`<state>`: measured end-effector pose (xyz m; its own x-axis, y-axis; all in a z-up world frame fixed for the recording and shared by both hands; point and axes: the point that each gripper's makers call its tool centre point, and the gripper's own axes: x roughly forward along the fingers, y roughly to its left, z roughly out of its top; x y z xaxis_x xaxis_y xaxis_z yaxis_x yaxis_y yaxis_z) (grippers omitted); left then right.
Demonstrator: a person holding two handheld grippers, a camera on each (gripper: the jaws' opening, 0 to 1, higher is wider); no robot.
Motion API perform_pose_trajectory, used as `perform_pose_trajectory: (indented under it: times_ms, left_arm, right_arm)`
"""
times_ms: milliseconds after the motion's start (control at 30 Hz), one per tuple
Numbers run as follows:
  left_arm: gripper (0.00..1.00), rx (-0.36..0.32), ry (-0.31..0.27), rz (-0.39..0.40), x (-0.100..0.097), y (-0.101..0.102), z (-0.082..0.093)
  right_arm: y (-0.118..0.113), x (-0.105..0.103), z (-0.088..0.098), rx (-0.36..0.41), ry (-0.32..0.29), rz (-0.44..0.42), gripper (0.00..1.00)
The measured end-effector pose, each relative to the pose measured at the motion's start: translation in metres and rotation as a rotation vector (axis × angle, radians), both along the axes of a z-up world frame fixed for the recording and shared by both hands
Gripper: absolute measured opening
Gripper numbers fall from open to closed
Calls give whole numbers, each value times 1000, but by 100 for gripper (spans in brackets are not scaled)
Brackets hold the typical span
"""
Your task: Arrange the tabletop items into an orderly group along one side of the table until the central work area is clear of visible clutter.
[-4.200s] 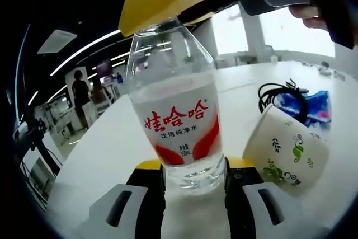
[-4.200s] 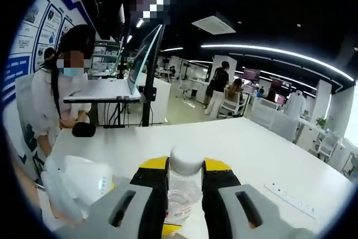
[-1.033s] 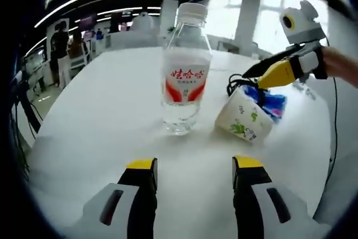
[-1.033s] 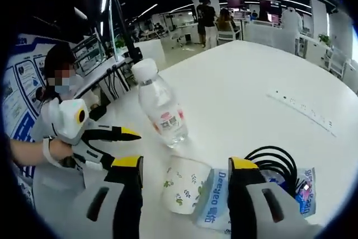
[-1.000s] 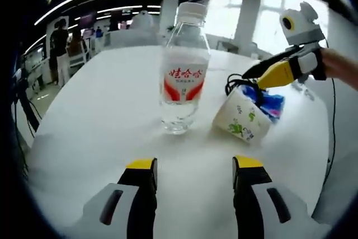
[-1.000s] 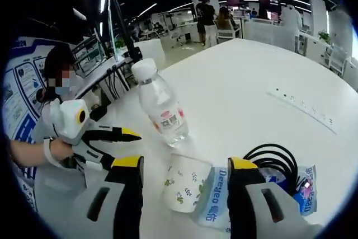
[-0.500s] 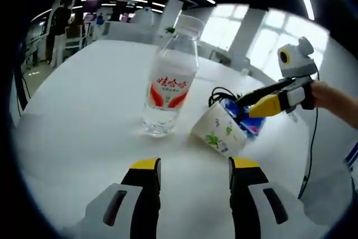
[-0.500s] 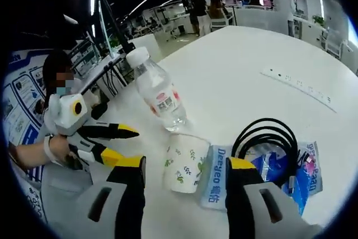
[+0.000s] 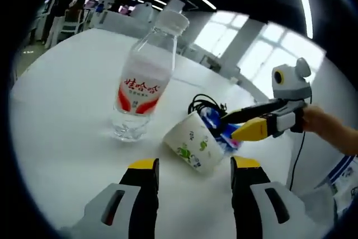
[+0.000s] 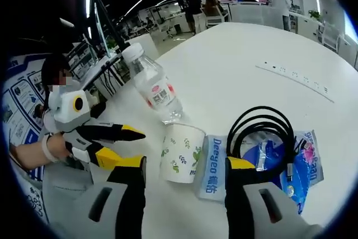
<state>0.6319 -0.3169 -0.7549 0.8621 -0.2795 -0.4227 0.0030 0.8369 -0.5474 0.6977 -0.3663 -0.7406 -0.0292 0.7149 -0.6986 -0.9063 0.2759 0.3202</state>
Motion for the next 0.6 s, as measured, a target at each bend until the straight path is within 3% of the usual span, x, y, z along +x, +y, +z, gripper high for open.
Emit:
perform_pose_trajectory:
  times_ms: [600]
  left_arm:
    - [49, -42, 26, -22, 9, -13, -7]
  right_arm:
    - [18, -4, -12, -12, 78, -3, 48]
